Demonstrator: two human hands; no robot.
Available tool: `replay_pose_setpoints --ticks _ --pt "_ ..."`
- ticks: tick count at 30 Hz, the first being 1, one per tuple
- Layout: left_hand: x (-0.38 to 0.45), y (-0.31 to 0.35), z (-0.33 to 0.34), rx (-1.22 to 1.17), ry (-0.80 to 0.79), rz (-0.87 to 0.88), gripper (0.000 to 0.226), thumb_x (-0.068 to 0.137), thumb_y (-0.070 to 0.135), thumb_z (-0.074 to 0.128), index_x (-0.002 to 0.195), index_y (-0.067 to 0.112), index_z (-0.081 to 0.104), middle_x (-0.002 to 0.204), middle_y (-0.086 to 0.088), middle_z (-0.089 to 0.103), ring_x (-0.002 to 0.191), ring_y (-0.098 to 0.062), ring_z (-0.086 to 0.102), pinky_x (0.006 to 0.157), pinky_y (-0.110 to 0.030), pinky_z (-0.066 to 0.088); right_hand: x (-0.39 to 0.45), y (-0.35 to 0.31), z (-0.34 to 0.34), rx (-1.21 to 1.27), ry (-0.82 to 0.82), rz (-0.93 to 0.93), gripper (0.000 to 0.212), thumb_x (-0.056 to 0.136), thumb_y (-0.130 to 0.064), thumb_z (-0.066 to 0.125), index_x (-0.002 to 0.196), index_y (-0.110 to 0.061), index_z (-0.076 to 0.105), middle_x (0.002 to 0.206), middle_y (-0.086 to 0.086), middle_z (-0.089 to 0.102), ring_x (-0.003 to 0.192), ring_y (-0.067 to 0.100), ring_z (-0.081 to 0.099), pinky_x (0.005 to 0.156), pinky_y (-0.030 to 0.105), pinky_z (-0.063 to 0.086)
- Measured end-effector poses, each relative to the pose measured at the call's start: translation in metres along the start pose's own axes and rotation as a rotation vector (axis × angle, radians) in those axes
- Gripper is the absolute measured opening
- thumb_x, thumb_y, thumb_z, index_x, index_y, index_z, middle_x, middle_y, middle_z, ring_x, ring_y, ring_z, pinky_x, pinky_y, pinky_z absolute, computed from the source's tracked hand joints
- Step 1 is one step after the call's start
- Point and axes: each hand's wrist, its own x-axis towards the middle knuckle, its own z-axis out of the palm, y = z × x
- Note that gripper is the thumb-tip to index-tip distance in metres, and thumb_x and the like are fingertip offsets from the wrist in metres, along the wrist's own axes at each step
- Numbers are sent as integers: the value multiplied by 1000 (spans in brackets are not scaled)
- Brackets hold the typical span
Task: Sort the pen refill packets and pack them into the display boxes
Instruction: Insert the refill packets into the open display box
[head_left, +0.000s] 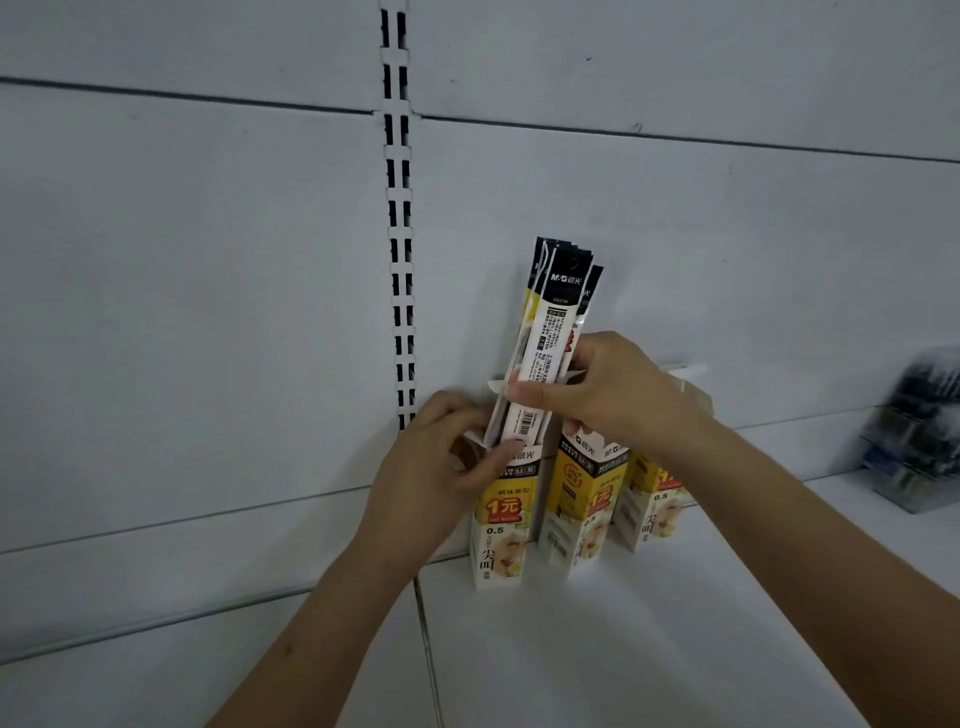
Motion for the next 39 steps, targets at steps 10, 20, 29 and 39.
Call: replay_pose_setpoints --ticks 10,20,29,39 --pt "1 2 -2 -44 -64 24 31 94 42 52 108 23 72 111 19 56 96 -2 60 74 -15 51 -1 0 1 -316 28 -143 36 73 -49 77 102 -28 71 100 -9 74 57 -12 60 63 15 54" --pt "0 5 -2 51 -91 40 54 81 68 44 106 30 74 108 25 49 87 0 59 71 -27 55 -12 -7 -11 -349 -87 -151 24 72 -56 74 87 -41 62 75 -23 64 65 -14 60 55 10 46" --pt "-4 10 -9 135 -215 91 48 80 60 59 115 28 66 108 25 46 88 0 59 71 -28 55 -20 -7 -5 -335 -145 -196 21 73 -45 80 80 -36 62 66 -13 65 61 -4 59 52 11 42" --pt "-5 12 -14 32 -218 129 39 79 42 77 111 36 56 100 20 59 92 3 60 72 -11 47 -28 4 -2 -487 -115 -281 13 86 -43 69 94 -33 68 75 -11 67 59 -3 55 52 17 39"
